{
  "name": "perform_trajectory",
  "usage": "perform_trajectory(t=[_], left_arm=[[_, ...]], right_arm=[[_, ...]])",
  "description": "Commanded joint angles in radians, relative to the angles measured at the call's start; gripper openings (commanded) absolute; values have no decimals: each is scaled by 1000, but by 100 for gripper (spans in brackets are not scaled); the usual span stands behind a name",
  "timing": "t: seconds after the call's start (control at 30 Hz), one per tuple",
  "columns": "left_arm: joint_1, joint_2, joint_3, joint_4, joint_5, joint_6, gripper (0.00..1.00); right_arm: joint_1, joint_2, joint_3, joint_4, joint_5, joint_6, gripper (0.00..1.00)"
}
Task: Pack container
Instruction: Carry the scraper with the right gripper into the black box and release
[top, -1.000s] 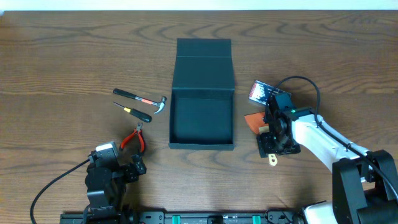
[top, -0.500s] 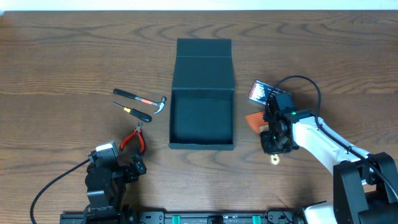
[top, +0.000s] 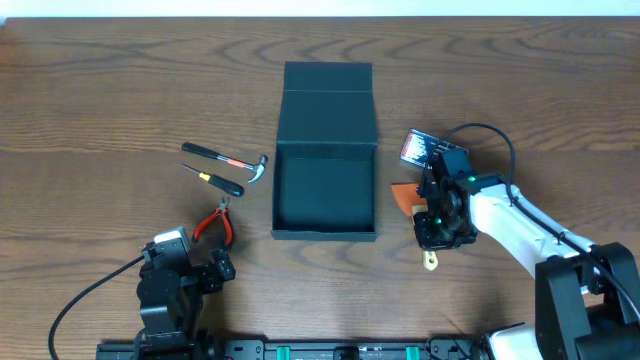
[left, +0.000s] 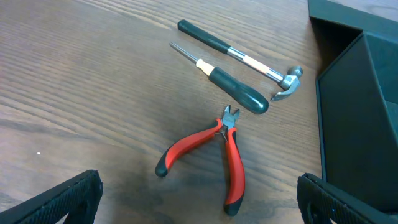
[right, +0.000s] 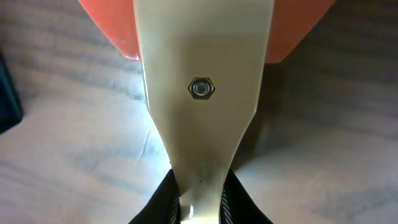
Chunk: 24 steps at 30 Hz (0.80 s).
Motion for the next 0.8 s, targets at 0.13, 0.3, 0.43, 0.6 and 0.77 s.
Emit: perform_trajectory(t=[0.13,0.3,0.43,0.6,0.77], left_arm=[[-1,-5,-9,4,-2,8,99],[-1,-5,-9,4,-2,8,98],[-1,-5,-9,4,-2,8,99],[-1,-5,-9,4,-2,9,99],[-1,-5,-9,3,-2,8,98]], right_arm=[[46,-5,178,-97,-56,3,1],[95,-32,330,-149,-61,-28,5],[162,-32,431,-174,-77,-66,5],[251,-32,496,-163,-37,-72,6],[303,-26,498,-97,-37,-104,9]])
